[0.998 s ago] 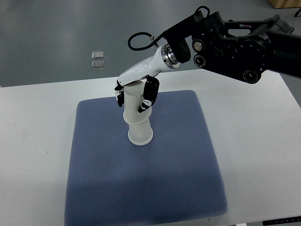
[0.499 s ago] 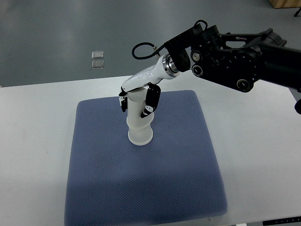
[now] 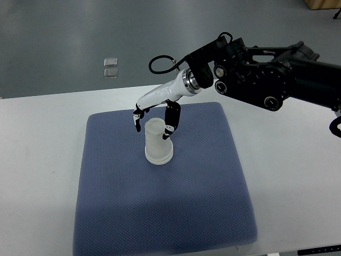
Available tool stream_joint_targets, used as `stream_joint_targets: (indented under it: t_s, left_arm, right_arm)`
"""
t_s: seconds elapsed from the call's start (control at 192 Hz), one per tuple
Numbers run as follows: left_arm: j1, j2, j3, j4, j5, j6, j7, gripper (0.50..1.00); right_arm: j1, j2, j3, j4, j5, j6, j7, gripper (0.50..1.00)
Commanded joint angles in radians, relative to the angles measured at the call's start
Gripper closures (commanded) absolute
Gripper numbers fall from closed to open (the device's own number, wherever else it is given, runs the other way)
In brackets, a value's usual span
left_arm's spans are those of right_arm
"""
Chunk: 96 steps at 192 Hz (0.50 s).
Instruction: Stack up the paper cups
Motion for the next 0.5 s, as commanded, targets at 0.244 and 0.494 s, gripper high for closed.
stream_joint_targets:
  t_s: [0.244,0.494]
  left_arm:
    - [0.0,0.0,0.0,0.0,0.0,-0.001,0.0,0.5]
    - [0.0,0.0,0.0,0.0,0.0,0.001,0.0,0.5]
  right_arm:
    - [-0.003,-0.005,0.011,0.0,0.003,-0.002,0.002,0.587]
    - [0.032,-0.074,0.069,0.0,0.032,-0.005,0.003,0.585]
